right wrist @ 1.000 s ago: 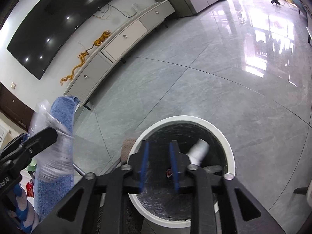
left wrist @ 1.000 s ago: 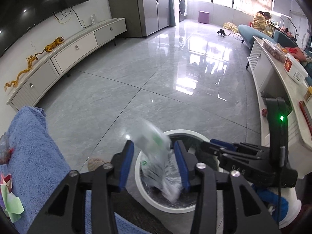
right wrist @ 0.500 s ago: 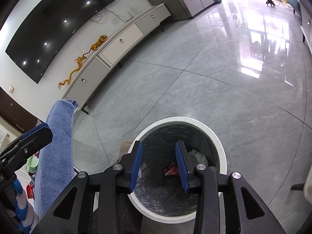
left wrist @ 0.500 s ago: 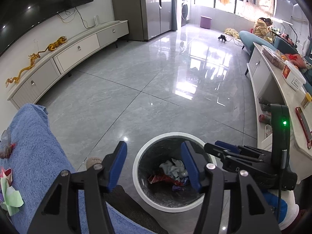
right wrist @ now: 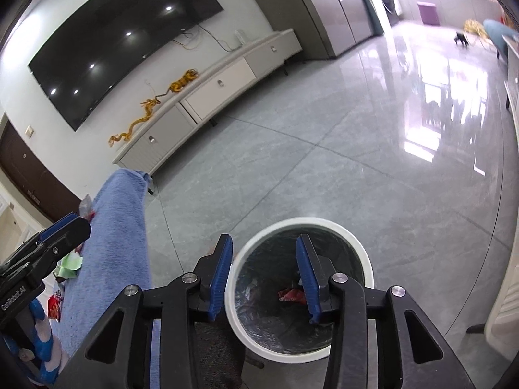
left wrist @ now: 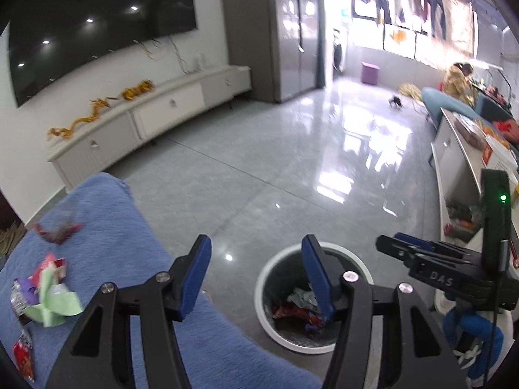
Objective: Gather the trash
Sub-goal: 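Move both open tools back over the remaining trash on the rug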
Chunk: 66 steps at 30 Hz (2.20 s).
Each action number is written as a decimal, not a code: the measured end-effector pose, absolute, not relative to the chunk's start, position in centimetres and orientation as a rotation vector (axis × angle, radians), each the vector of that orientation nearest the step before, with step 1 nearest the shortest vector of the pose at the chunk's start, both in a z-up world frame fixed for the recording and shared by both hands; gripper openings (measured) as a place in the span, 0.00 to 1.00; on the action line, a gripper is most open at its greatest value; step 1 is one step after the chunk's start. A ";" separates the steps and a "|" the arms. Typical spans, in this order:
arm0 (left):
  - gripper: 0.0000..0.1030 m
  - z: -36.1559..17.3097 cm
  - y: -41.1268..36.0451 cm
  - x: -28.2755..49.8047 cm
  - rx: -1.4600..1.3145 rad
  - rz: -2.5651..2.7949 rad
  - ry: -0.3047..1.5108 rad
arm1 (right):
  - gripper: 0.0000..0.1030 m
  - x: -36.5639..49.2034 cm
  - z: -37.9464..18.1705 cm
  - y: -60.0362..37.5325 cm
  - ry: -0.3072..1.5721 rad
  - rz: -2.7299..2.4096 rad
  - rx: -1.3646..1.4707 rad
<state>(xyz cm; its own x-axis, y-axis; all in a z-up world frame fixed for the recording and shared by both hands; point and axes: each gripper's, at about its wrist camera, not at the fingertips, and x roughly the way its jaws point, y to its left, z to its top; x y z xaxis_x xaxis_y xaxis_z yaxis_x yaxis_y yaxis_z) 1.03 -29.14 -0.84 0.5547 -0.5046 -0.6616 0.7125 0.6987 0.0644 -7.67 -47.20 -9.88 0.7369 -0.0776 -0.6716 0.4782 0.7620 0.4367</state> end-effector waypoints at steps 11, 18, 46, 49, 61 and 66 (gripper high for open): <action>0.55 2.1 -19.4 0.5 0.215 -0.564 0.566 | 0.62 -6.6 -2.9 -41.4 0.621 -0.273 0.457; 0.55 4.0 -12.9 -0.5 0.139 -0.418 0.470 | 0.79 -6.0 0.9 -37.1 0.581 -0.237 0.348; 0.65 4.4 4.4 -1.5 -0.034 -0.195 0.449 | 1.00 -5.9 9.3 -22.0 0.441 -0.122 0.060; 0.72 3.7 6.2 -0.9 -0.024 -0.149 0.457 | 1.00 -5.4 9.4 -21.0 0.438 -0.097 0.072; 0.72 0.8 10.9 3.4 -0.034 -0.046 0.547 | 1.00 -1.3 6.1 -19.7 0.510 0.001 0.136; 0.72 -0.4 10.6 5.0 -0.023 -0.061 0.580 | 1.00 0.7 4.4 -19.4 0.567 0.017 0.140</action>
